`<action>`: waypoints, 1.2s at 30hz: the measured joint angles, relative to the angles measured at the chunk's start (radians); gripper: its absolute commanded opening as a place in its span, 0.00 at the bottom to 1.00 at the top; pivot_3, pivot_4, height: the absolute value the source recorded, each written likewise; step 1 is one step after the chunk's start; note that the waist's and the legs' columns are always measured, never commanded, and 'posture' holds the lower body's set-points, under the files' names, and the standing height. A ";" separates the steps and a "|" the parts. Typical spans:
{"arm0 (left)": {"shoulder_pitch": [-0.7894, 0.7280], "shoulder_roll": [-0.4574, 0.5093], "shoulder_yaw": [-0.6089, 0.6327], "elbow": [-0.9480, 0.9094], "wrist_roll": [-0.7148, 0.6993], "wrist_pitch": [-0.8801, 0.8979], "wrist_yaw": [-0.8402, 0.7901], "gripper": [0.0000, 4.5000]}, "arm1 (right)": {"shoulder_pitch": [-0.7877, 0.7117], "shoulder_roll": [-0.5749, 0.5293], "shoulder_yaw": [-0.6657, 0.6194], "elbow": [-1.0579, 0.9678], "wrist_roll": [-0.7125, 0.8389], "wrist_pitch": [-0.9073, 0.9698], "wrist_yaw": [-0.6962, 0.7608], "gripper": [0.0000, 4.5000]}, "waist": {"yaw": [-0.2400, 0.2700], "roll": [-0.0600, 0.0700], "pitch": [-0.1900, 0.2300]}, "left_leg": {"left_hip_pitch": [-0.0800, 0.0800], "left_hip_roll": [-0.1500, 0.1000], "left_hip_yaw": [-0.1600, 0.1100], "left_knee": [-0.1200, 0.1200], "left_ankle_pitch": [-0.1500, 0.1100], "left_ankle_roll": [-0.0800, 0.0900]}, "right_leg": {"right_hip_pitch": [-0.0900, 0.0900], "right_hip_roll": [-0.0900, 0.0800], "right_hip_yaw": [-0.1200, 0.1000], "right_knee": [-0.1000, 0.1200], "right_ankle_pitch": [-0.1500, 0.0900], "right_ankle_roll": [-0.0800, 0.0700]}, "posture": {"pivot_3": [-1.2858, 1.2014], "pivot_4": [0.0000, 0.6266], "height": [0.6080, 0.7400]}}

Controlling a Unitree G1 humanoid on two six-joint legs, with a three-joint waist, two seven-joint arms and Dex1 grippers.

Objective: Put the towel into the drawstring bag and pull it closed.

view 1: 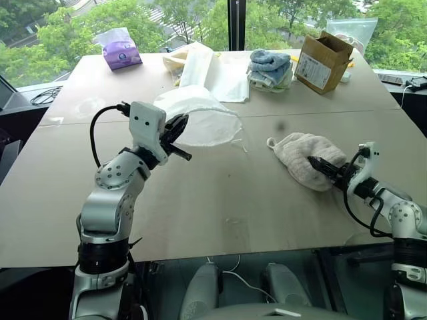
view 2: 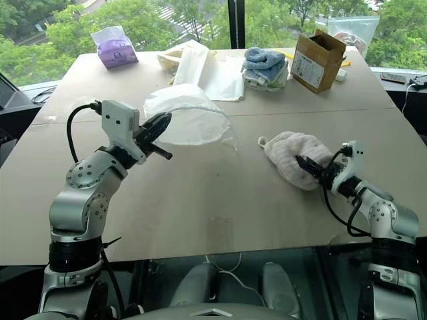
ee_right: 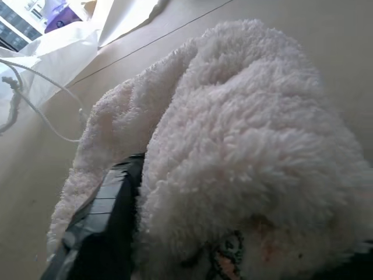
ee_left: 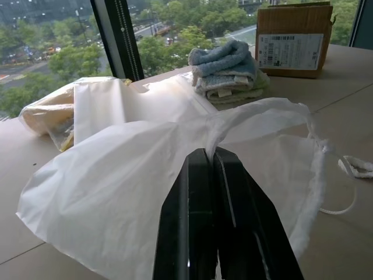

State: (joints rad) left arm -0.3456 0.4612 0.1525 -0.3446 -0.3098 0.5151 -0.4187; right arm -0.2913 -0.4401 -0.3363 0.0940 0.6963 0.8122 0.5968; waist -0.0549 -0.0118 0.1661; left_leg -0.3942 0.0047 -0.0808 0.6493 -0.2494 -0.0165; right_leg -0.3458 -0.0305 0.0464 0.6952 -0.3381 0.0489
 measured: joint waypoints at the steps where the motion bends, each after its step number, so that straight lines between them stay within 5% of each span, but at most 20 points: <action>1: 0.000 0.000 0.000 0.000 0.000 0.000 0.000 0.00 | 0.001 0.008 -0.001 -0.005 0.009 0.014 -0.003 0.35 | 0.000 0.000 0.000 | 0.000 0.000 0.000 0.000 0.000 0.000 | 0.000 0.000 0.000 0.000 0.000 0.000 | 0.52 0.24 1.00; 5: -0.003 -0.008 -0.008 0.002 -0.001 0.000 0.000 0.00 | 0.002 0.040 -0.017 -0.072 0.074 0.091 -0.026 0.02 | 0.000 0.000 0.000 | -0.001 0.000 -0.001 -0.001 0.000 0.000 | -0.001 0.000 -0.001 -0.001 0.000 0.000 | 0.52 0.24 1.00; 6: -0.005 -0.009 -0.010 0.004 -0.001 0.000 0.000 0.00 | 0.002 0.051 -0.017 -0.083 0.090 0.104 -0.030 0.00 | 0.001 0.000 0.000 | -0.002 0.000 -0.001 -0.001 0.000 0.000 | -0.001 0.000 -0.001 -0.001 0.000 0.000 | 0.52 0.24 1.00; 19: -0.114 -0.040 -0.056 0.085 -0.016 0.000 -0.047 0.00 | -0.131 0.086 -0.021 -0.322 0.703 0.354 -0.046 0.00 | 0.016 0.002 0.006 | -0.004 -0.002 -0.004 -0.001 0.000 0.000 | -0.002 -0.002 -0.004 -0.002 0.000 0.000 | 0.52 0.24 1.00; 27: -0.121 -0.081 -0.057 0.087 -0.128 0.046 -0.093 0.00 | -0.191 0.132 0.141 -0.226 0.521 0.237 -0.073 0.00 | 0.015 0.002 0.006 | -0.006 -0.002 -0.003 -0.001 0.000 0.000 | -0.004 -0.002 -0.003 -0.001 0.000 0.000 | 0.52 0.24 1.00; 36: -0.083 -0.102 -0.077 0.053 -0.192 0.081 -0.111 0.00 | -0.064 0.035 0.216 -0.214 0.371 0.188 0.076 0.00 | 0.014 0.002 0.006 | -0.020 -0.002 -0.004 0.002 0.002 -0.004 | -0.018 -0.002 -0.004 0.001 0.000 0.000 | 0.52 0.24 1.00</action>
State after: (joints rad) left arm -0.4290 0.3596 0.0751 -0.2916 -0.5019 0.5961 -0.5295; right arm -0.3558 -0.4052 -0.1200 -0.1196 1.0675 1.0002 0.6729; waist -0.0413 -0.0096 0.1717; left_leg -0.4147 0.0023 -0.0847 0.6515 -0.2471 -0.0202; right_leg -0.3639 -0.0327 0.0425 0.6961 -0.3381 0.0490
